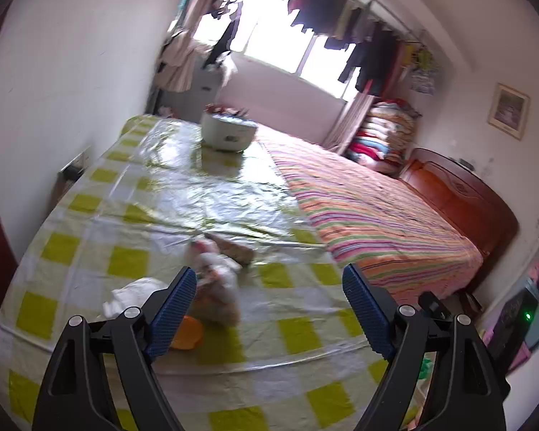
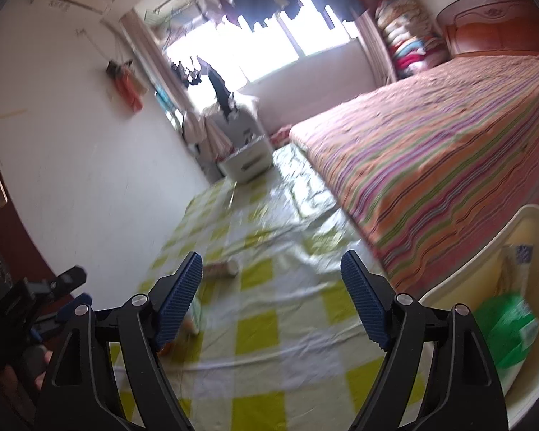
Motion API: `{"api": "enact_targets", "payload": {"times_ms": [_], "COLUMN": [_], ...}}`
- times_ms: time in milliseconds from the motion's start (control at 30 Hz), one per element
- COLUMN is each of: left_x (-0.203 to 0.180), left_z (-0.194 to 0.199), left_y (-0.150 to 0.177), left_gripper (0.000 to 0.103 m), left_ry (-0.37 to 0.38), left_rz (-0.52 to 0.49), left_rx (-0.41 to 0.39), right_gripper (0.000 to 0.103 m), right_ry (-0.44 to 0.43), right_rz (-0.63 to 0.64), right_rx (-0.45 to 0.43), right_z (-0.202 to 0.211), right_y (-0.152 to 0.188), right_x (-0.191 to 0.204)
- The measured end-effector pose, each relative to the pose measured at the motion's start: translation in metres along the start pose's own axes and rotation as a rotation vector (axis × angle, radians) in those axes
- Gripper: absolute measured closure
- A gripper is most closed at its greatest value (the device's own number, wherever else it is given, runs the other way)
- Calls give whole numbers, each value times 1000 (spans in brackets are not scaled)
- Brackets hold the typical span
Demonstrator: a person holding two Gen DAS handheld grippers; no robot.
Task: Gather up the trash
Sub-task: 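Move both open grippers back over the tablecloth toward the remaining trash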
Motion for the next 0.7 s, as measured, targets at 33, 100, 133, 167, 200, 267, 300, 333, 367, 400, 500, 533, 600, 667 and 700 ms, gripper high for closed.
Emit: {"api": "enact_targets", "payload": {"times_ms": [33,100,133,167,200,267,300,333,367,400,500,533,600,667,700], "left_x": [6,10,14,15,16,17,16,16,14,12,9,7,6,7,9], "left_z": [-2,-4,-6,-8,-9,-14,-17,-19,-21,-24,-28,-29,-29,-28,-28], "left_y": [2,4,4,4,5,7,8,9,9,10,11,11,11,9,9], "left_gripper": [22,22,22,22,22,22,22,22,22,22,22,22,22,22,22], "left_ry": [6,5,6,5,2,2,2,-2,-2,4,17,18,23,28,34], "left_rz": [14,31,45,51,55,51,46,43,42,39,28,20,9,11,19], "left_rx": [9,15,14,13,13,22,30,34,38,48,63,63,66,62,63], "right_gripper": [25,25,24,24,23,23,22,22,22,22,22,22,22,22,22], "right_ry": [-10,-19,-21,-27,-33,-36,-36,-38,-40,-41,-42,-43,-42,-46,-47], "right_rz": [3,15,20,23,23,19,14,8,-2,-6,-7,-5,1,1,1], "right_rx": [15,29,28,30,34,45,55,63,73,78,84,86,92,102,107], "right_z": [-1,0,-1,-2,5,4,2,0,-3,-5,-6,-6,-7,-10,-12], "right_y": [1,2,3,3,-5,-5,-4,-4,-3,-2,-2,-1,0,1,1], "right_x": [1,5,7,8,4,2,0,-1,-3,-4,-4,-3,-2,-2,-1]}}
Point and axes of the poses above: each gripper's, at about its wrist camera, not at the fingertips, and z roughly against the way its jaws point, x to its left, y to its underside, the point moved 2 cm from there along -z, roughly the way its jaws point, and after that the axes turned 12 degrees about -z, right-handed, at the moved point
